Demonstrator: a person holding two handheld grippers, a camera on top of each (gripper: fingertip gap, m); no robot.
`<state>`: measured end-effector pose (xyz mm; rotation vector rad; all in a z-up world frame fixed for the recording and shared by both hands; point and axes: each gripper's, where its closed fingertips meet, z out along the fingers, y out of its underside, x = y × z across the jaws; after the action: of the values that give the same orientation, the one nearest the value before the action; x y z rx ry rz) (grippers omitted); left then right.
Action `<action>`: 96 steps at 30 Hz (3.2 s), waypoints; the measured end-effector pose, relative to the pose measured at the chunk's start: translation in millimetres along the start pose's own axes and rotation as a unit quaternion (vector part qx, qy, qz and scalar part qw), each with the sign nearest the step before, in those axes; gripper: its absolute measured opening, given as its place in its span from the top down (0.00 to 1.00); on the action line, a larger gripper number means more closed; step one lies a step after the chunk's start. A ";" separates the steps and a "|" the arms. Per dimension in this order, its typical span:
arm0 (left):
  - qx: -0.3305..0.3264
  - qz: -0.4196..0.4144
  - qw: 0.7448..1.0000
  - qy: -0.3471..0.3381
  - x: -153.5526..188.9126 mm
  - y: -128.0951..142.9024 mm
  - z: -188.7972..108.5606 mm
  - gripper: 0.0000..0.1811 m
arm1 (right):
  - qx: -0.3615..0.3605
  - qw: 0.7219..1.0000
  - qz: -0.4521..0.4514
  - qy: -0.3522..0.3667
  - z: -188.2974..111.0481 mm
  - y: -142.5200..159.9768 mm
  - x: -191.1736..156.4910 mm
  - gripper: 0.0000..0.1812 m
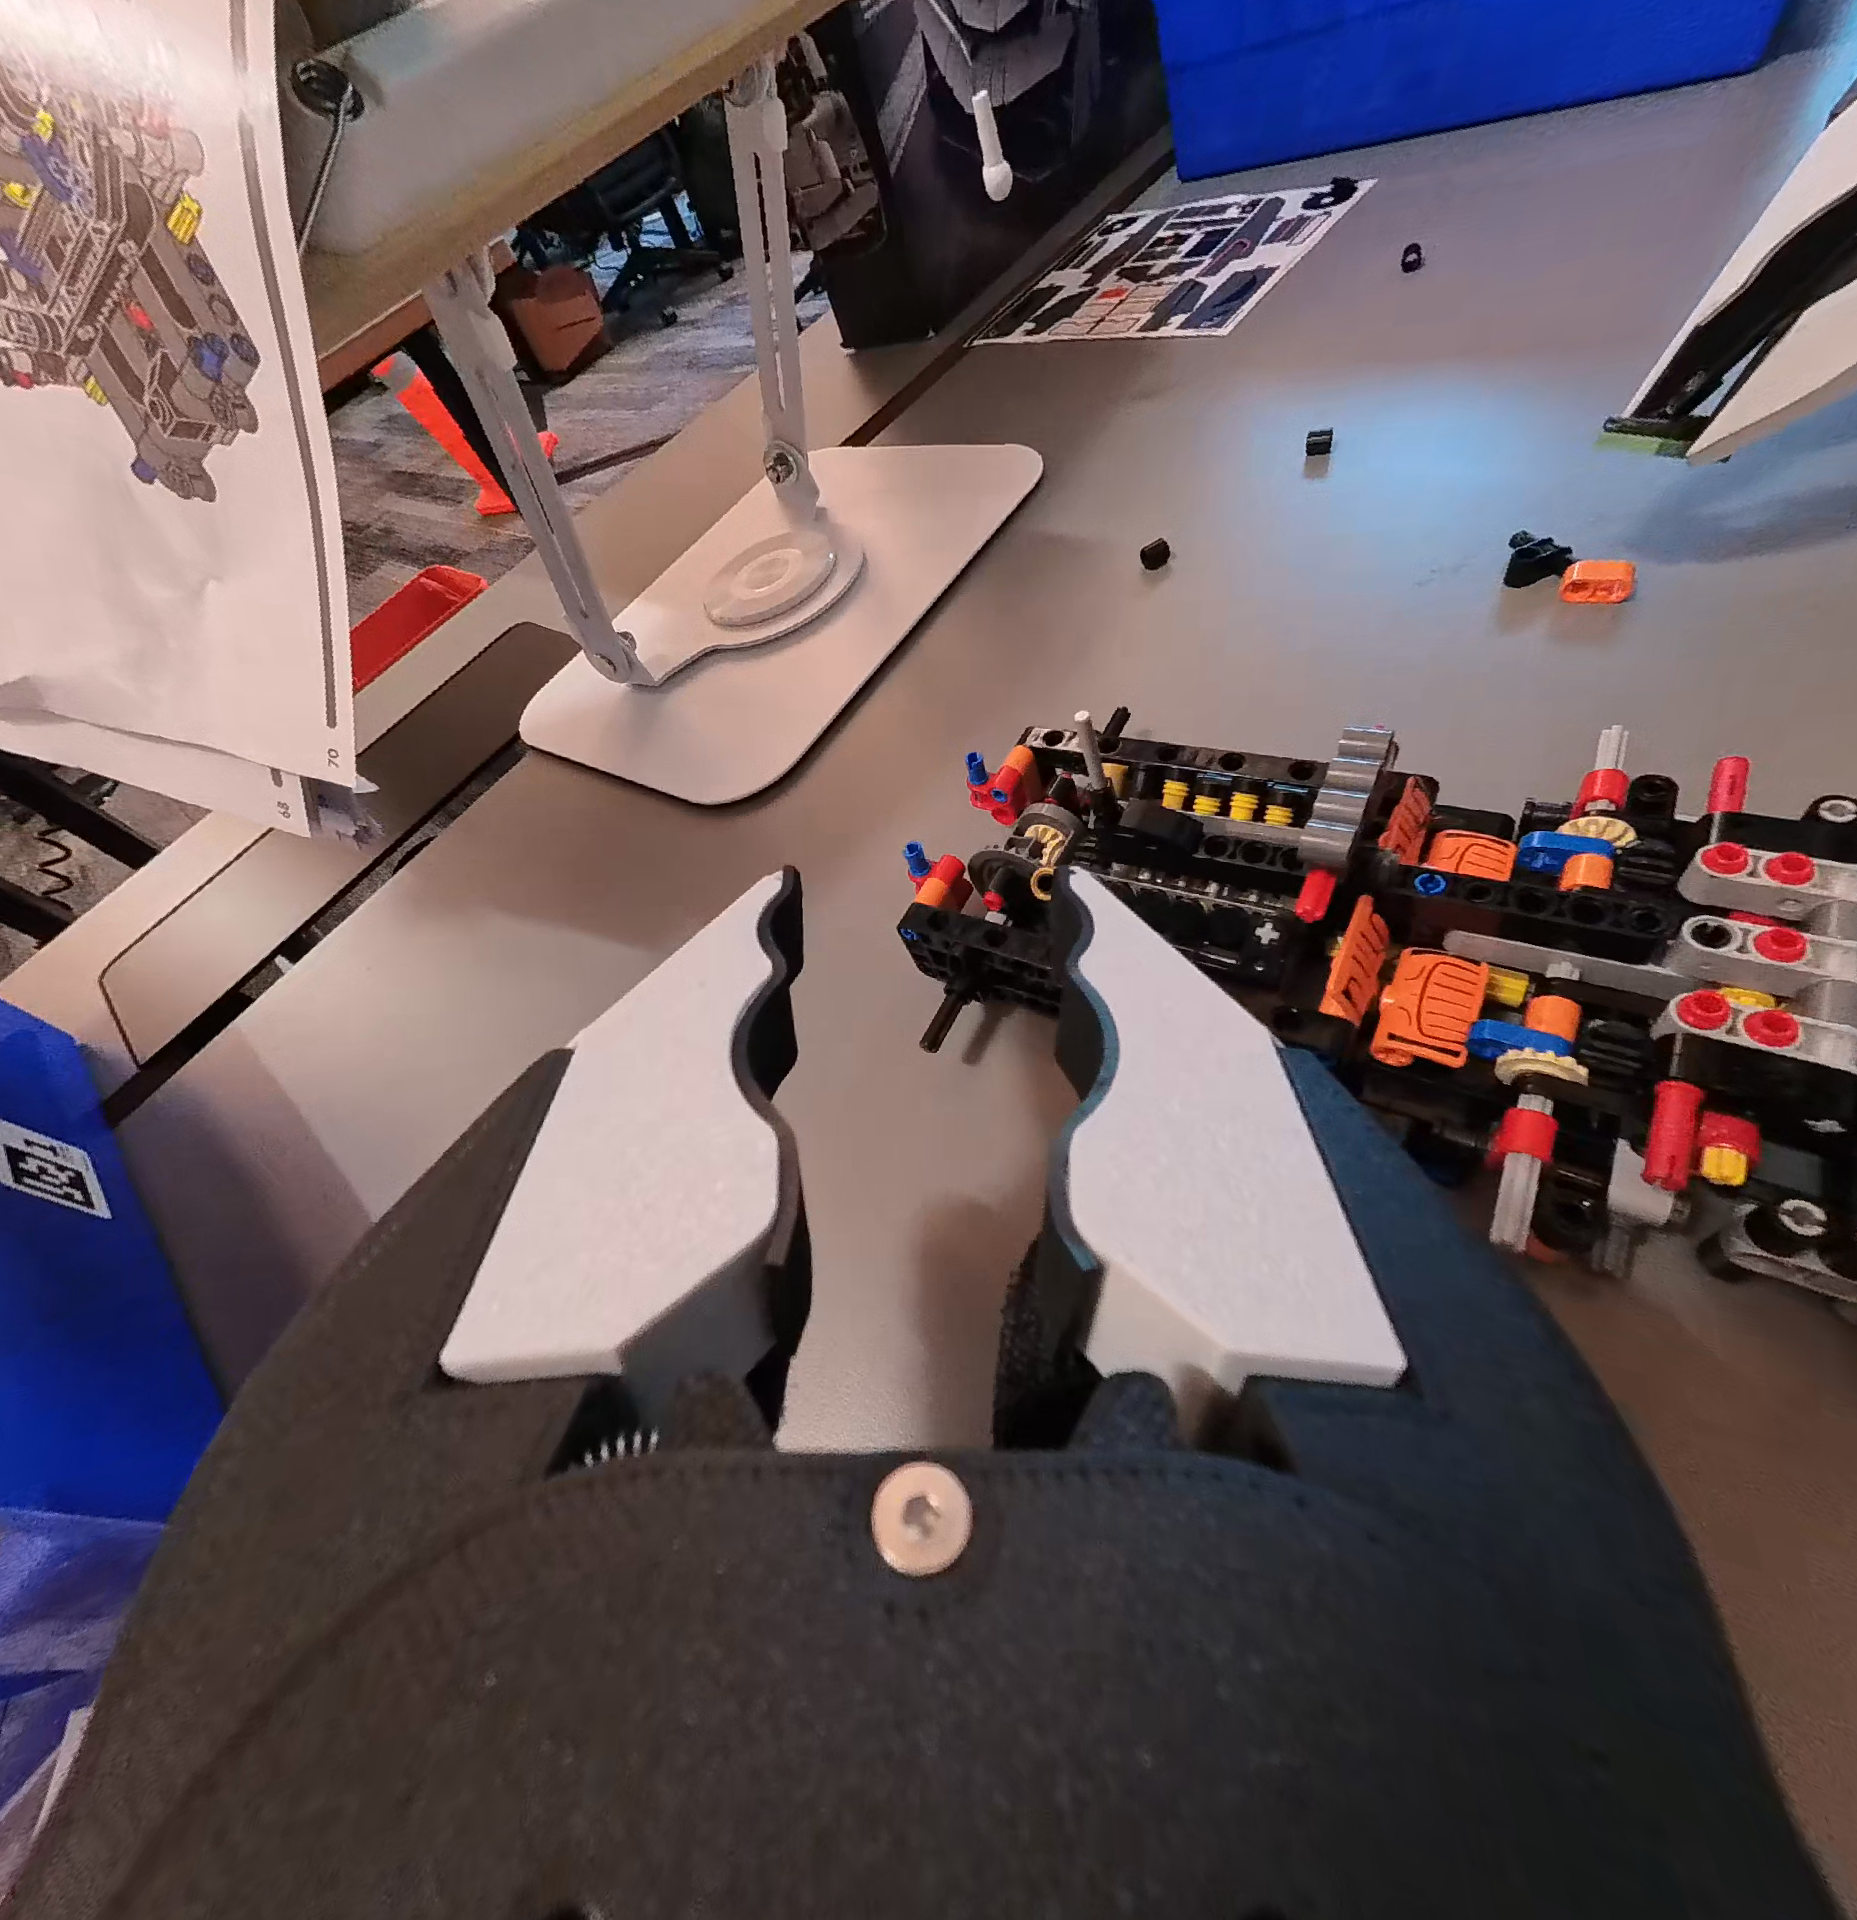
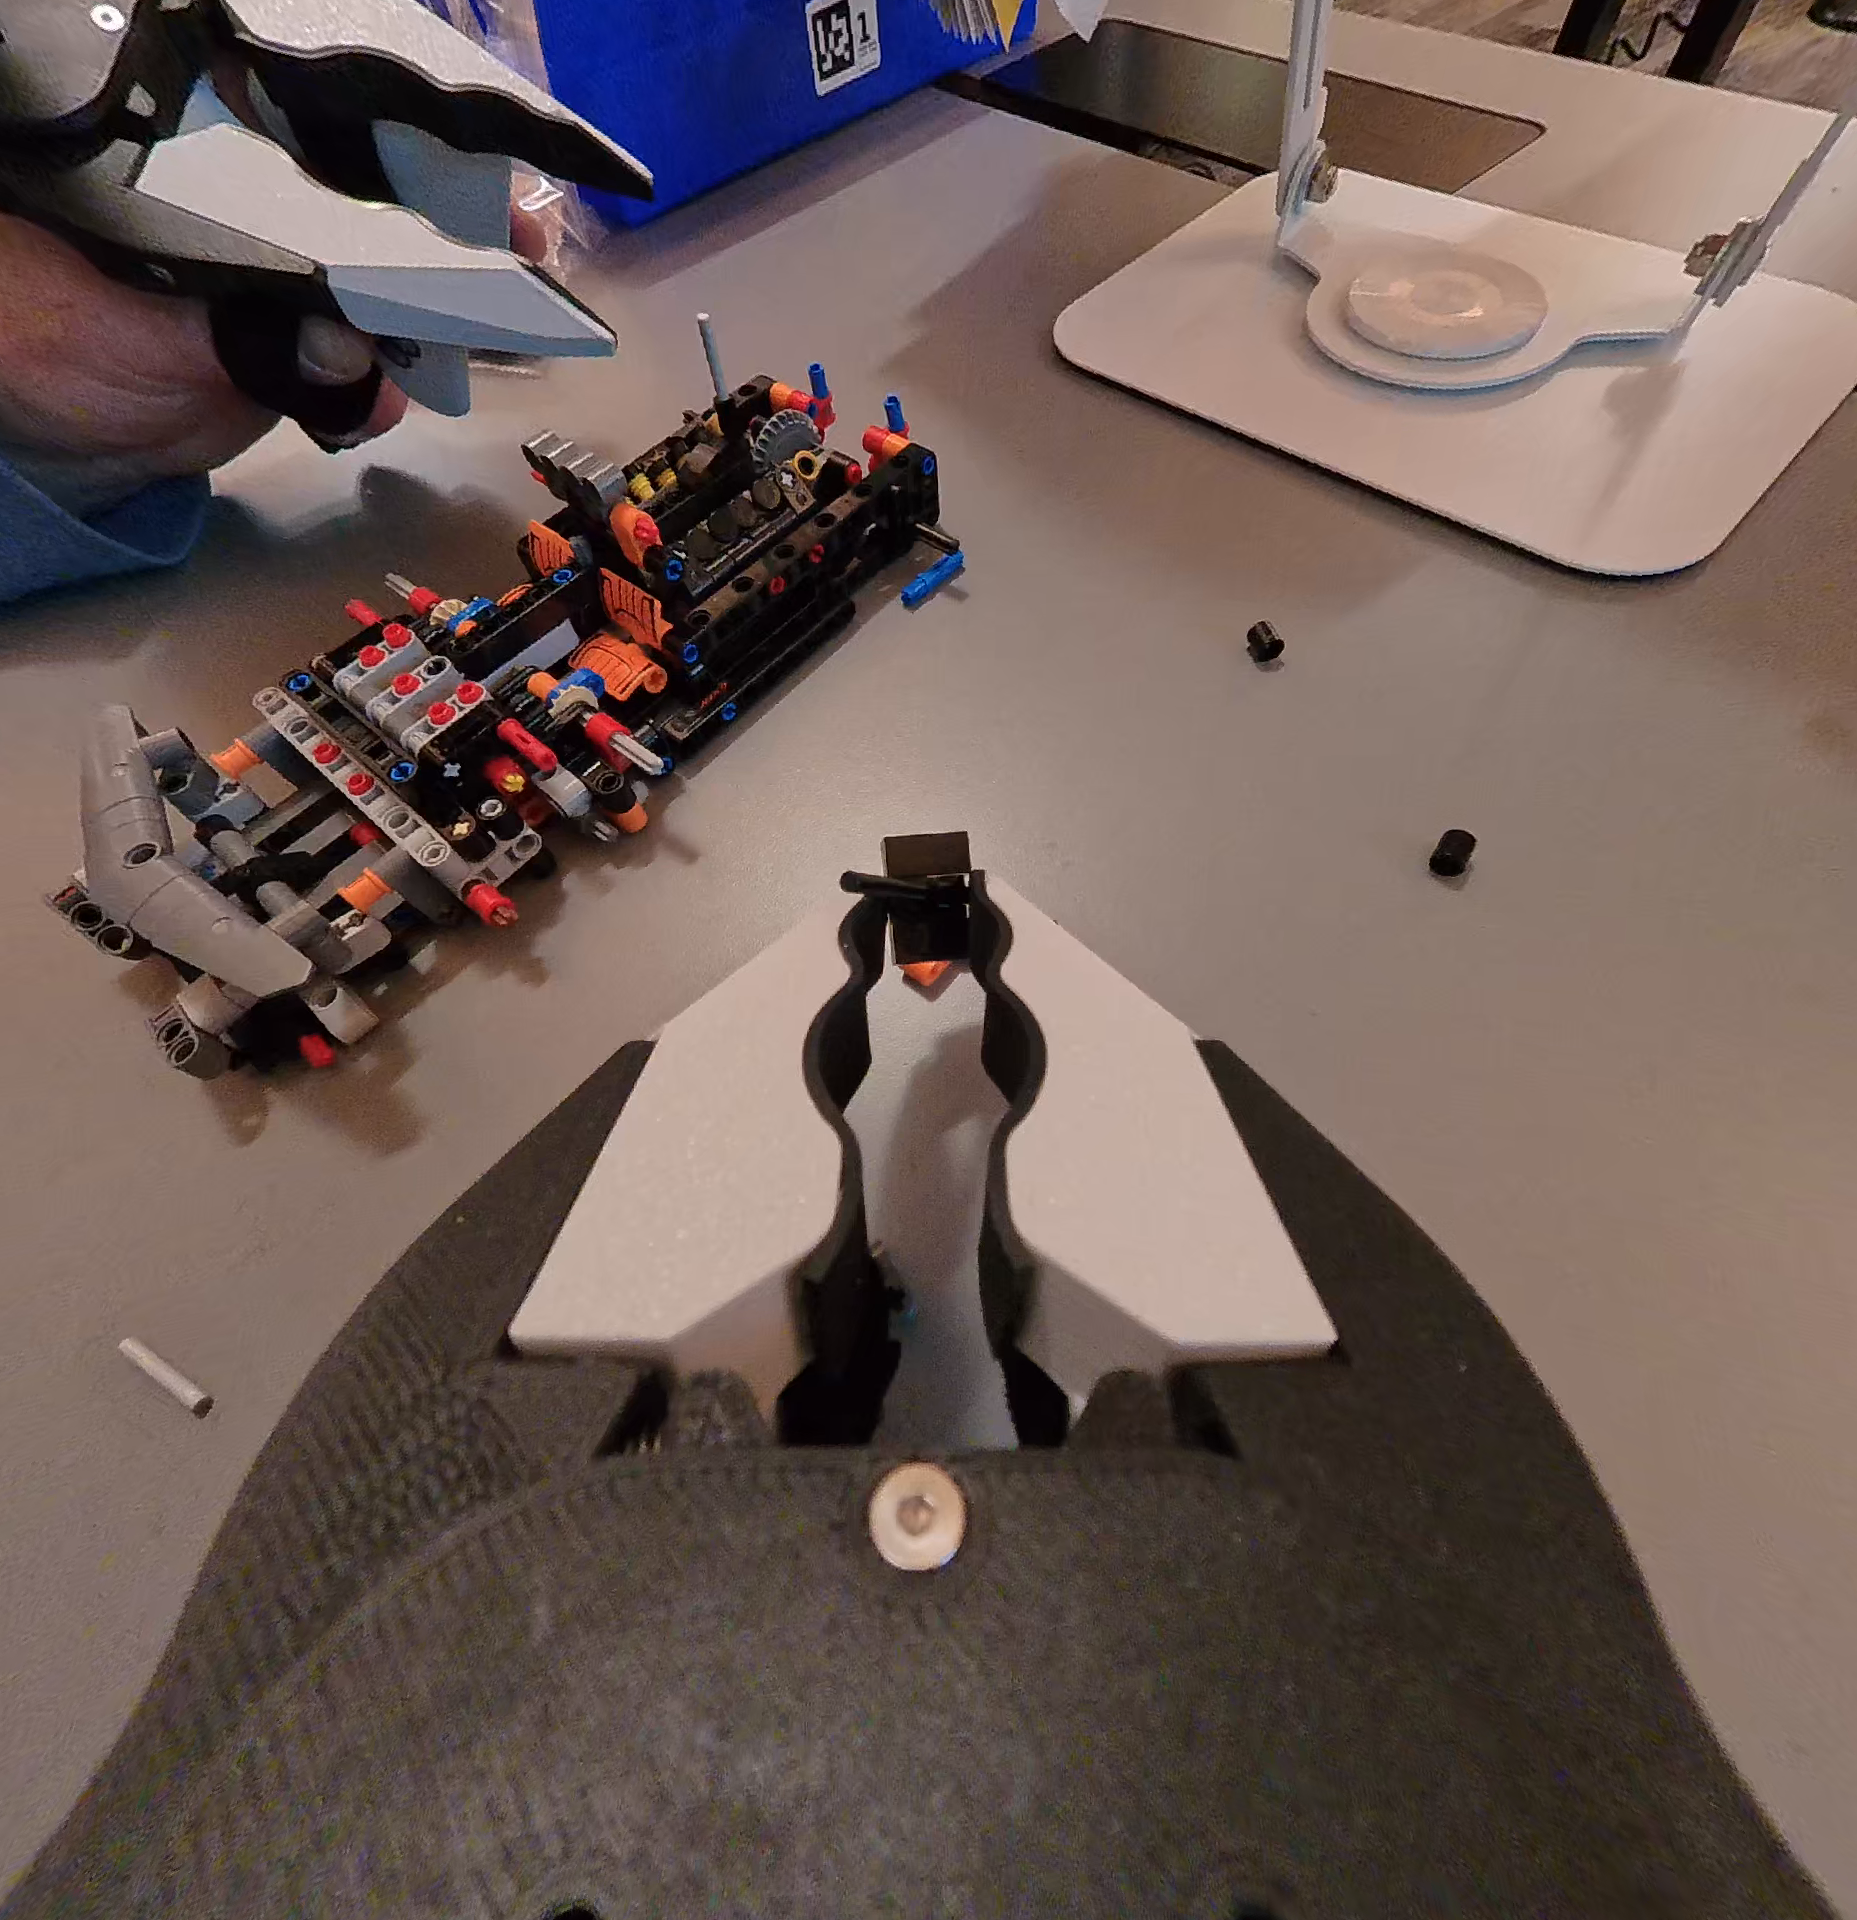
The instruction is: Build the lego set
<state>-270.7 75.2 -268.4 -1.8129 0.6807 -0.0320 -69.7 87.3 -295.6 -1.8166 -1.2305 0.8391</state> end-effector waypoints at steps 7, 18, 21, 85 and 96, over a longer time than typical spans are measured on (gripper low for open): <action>0.000 -0.001 1.000 0.001 0.6 0.2 0.4 0.75 | 0.000 1.000 0.001 0.002 0.3 0.0 0.6 0.93; -0.002 -0.002 1.000 0.006 3.2 0.8 0.9 0.75 | -0.061 0.998 -0.027 0.020 8.5 18.5 -7.8 0.93; -0.003 -0.003 1.000 0.010 5.2 1.9 2.1 0.75 | -0.088 0.995 -0.031 0.022 8.6 28.2 -9.5 0.93; 0.000 -0.005 1.000 0.002 -1.6 1.0 1.6 0.76 | -0.167 0.936 -0.292 -0.102 38.3 14.2 -171.6 0.92; -0.001 -0.010 1.000 0.002 -3.3 2.4 2.3 0.76 | -0.128 0.953 -0.247 -0.123 22.6 -6.1 -158.4 0.92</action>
<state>-273.7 78.2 -270.3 -1.8216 0.6657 -0.0469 -141.4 -55.5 -285.9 -1.5113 -1.9298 0.6502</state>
